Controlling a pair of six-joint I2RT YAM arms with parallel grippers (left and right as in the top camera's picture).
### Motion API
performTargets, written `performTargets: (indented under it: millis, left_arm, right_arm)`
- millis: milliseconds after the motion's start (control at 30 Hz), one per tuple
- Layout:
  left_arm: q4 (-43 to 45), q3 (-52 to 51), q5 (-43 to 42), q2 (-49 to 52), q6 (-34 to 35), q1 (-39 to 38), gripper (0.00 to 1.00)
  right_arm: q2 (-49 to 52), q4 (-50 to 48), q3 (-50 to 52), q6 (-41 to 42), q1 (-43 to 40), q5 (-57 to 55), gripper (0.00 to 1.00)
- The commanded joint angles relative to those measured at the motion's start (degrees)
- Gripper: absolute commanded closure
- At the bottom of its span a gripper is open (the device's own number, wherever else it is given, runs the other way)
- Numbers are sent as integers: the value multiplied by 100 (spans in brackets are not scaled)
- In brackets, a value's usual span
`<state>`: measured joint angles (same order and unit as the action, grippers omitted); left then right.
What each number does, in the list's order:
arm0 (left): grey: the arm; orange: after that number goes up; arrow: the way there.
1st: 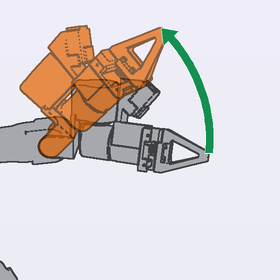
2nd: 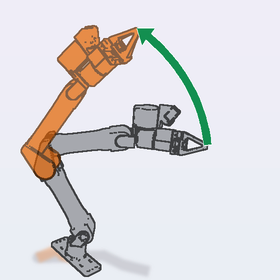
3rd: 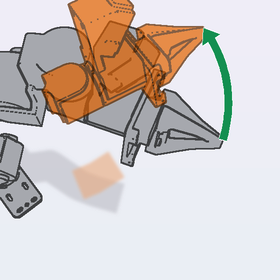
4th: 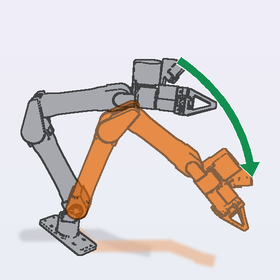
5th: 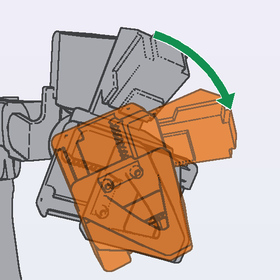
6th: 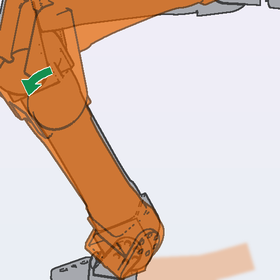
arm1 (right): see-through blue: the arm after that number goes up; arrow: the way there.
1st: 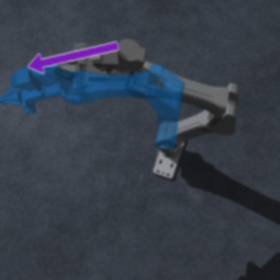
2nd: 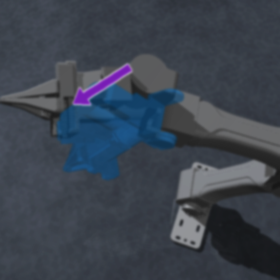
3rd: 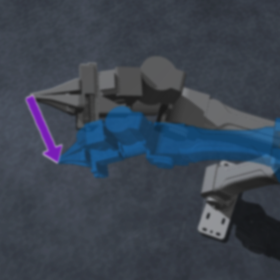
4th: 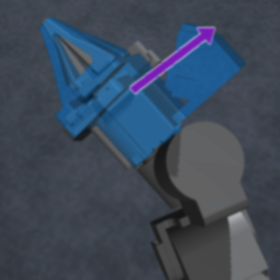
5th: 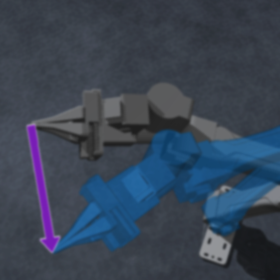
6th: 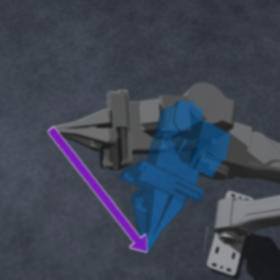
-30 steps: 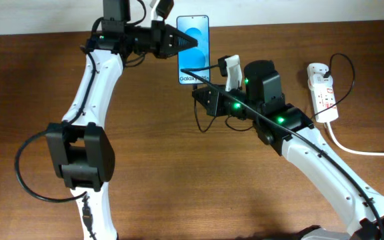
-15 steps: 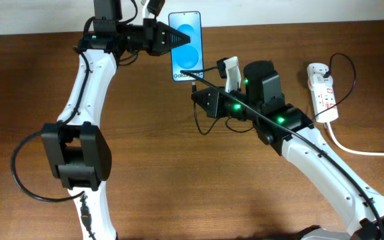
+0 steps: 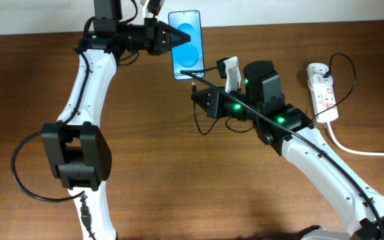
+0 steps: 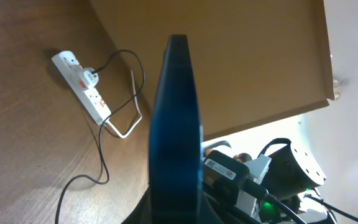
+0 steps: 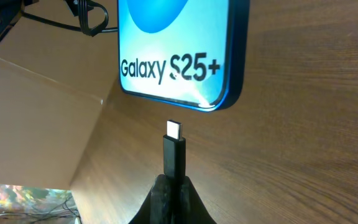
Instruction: Plug charger to phone and switch on socket
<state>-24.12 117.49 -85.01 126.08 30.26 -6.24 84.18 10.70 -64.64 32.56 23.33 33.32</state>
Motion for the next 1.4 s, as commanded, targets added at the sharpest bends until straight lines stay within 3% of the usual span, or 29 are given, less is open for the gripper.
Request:
performTargets:
  millis: [0,1367]
  left_arm:
    - [50,63,-50,-50,-33,-2,100]
    - [-61,61,-136,-42,-225,-201,100]
  right_arm:
    - [20,-22,-39,-81,-4,96,96]
    - [20,-28,-39,-81,-7,72,96]
